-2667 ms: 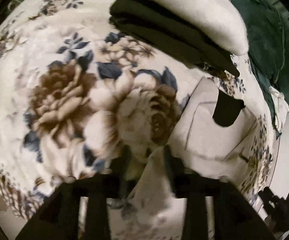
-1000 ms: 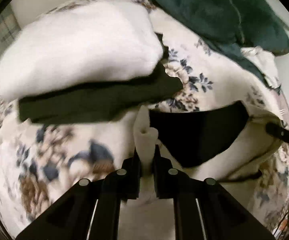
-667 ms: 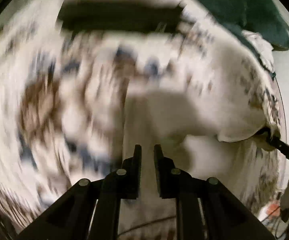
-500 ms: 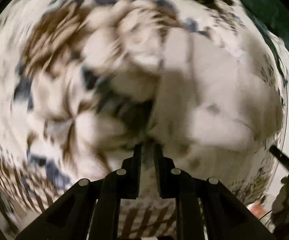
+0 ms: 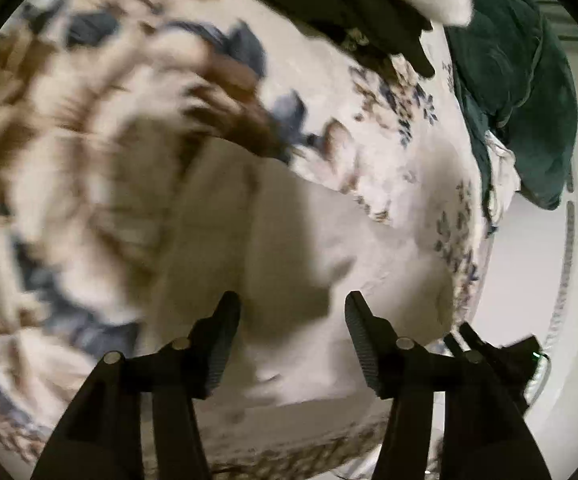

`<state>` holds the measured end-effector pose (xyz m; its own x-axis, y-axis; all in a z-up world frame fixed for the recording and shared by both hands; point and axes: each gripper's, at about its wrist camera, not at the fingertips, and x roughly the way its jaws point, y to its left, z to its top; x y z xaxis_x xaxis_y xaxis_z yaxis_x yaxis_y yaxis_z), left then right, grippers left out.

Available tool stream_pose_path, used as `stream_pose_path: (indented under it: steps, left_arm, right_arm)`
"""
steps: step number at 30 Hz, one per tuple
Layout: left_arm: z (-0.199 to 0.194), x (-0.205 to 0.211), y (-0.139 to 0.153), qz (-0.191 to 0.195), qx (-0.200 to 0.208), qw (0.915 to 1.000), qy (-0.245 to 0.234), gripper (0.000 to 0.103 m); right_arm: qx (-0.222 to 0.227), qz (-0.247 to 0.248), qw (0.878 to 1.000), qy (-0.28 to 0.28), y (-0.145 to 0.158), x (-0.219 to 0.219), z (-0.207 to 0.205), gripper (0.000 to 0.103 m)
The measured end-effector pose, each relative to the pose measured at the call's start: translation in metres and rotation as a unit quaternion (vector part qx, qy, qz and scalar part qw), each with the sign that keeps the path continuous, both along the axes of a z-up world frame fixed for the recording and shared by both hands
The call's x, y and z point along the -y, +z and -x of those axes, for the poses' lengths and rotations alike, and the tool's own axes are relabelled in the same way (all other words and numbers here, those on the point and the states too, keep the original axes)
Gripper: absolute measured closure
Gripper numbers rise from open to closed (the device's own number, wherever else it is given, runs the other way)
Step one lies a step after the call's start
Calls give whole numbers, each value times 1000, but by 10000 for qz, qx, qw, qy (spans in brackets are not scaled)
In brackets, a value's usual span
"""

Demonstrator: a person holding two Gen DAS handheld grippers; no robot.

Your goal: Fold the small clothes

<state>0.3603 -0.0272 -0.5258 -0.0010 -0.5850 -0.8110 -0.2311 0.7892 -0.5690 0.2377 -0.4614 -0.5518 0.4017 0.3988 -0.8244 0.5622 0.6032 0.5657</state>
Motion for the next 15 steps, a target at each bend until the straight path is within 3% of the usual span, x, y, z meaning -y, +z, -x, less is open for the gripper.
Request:
stream_pose_path:
  steps: [2, 4, 5, 6, 7, 9, 12, 15]
  left_arm:
    - [-1, 13, -8, -168, -60, 9998, -91, 51]
    - [-2, 19, -15, -582, 39, 9982, -172, 54]
    - [-1, 19, -15, -711, 104, 9972, -187, 64]
    - [0, 19, -15, -778, 165, 9966, -208, 79]
    - [1, 19, -11, -833, 249, 9959, -243, 83]
    - [1, 14, -1, -890, 450, 9948, -197, 90]
    - [-2, 3, 17, -961, 751, 9925, -130, 90]
    - [-13, -3, 20, -1034, 785, 9914, -142, 90]
  right_arm:
    - [-138, -230, 9996, -18, -17, -7, -16, 63]
    - [-326, -326, 9989, 1, -30, -15, -25, 63]
    - [-486, -264, 9985, -4, -33, -20, -28, 64]
    - [-460, -223, 9987, 0, -32, -24, -28, 84]
    - [-398, -153, 9991, 44, -28, -30, -29, 95]
    - [-255, -65, 9996, 80, -17, -39, -26, 97]
    - [-117, -146, 9998, 23, 0, -48, -19, 98]
    - [-136, -65, 9999, 37, 10, -54, -11, 98]
